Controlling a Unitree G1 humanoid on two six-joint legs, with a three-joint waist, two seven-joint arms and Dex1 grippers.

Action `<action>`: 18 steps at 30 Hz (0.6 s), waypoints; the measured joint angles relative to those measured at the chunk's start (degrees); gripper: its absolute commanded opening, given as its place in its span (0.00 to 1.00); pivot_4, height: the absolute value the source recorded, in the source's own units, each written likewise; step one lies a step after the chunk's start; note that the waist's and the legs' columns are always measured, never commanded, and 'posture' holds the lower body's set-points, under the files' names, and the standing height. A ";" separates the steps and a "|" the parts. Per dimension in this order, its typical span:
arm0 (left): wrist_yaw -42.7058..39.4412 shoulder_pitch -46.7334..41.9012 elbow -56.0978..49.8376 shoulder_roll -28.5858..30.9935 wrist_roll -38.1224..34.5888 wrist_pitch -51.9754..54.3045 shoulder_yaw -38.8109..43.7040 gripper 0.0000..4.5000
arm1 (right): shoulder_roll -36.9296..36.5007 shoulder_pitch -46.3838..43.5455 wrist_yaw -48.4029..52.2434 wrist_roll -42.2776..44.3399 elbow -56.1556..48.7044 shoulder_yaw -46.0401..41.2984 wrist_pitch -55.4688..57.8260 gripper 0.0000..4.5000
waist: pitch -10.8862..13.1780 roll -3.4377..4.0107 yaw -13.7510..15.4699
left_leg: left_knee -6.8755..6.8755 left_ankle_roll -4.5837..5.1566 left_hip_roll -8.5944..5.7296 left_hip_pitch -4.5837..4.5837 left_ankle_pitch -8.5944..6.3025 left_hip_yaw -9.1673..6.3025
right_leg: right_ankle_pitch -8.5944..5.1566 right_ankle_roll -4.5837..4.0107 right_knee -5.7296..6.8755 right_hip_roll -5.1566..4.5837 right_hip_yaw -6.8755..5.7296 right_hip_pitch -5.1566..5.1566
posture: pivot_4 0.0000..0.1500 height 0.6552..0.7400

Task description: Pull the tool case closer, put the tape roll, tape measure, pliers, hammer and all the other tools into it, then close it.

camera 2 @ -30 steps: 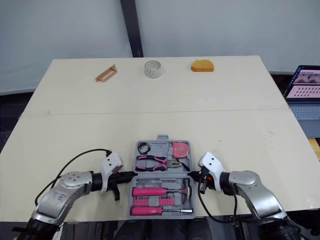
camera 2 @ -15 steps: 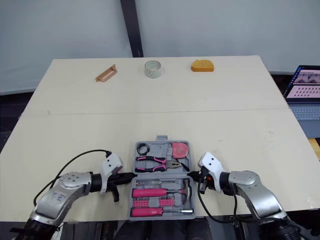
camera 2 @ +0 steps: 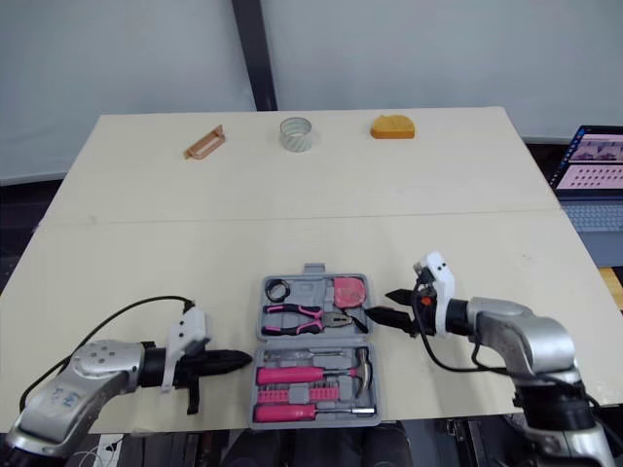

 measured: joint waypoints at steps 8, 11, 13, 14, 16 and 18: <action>0.25 1.91 -1.97 2.61 4.58 -1.33 -7.62 0.00 | 5.74 -6.55 -5.57 0.45 8.06 -0.76 8.29 0.98 | 0.02 0.06 -0.21 | -0.02 0.00 -0.01 -0.03 0.00 0.25 | 0.00 0.00 0.09 0.05 0.26 -0.24 | 1.00 1.00; 0.51 2.02 -1.67 2.87 6.74 -3.16 -9.33 0.00 | 6.87 -8.03 -6.04 0.53 10.07 -1.24 8.42 0.98 | 0.02 0.06 -0.25 | -0.04 0.00 -0.01 -0.03 0.00 0.42 | 0.00 0.00 0.16 0.07 0.44 -0.38 | 1.00 1.00; 0.76 2.01 -1.60 3.03 7.52 -4.20 -9.68 0.00 | 7.99 -8.80 -6.33 0.66 11.48 -2.13 8.56 0.98 | 0.02 0.06 -0.26 | -0.05 0.00 -0.01 -0.02 0.00 0.51 | 0.00 0.00 0.19 0.07 0.56 -0.44 | 1.00 1.00; 0.77 2.02 -1.55 3.04 7.66 -4.55 -9.76 0.00 | 8.33 -8.94 -6.41 0.83 11.83 -2.53 8.75 0.98 | 0.02 0.06 -0.24 | -0.06 0.00 -0.01 -0.02 0.00 0.56 | 0.00 0.00 0.22 0.07 0.61 -0.49 | 1.00 1.00; 0.77 1.90 -1.48 3.12 8.06 -5.09 -10.07 0.00 | 8.72 -9.14 -6.44 1.11 12.39 -2.96 9.09 0.98 | 0.02 0.06 -0.25 | -0.09 0.01 -0.01 -0.02 -0.01 0.69 | 0.00 0.01 0.25 0.08 0.74 -0.59 | 1.00 1.00; 0.78 1.76 -1.42 3.14 8.52 -5.53 -10.37 0.00 | 9.59 -9.30 -6.57 1.15 12.79 -3.40 9.15 0.98 | 0.01 0.05 -0.31 | -0.12 0.02 0.00 0.00 -0.01 0.81 | 0.00 0.01 0.30 0.10 0.85 -0.68 | 1.00 1.00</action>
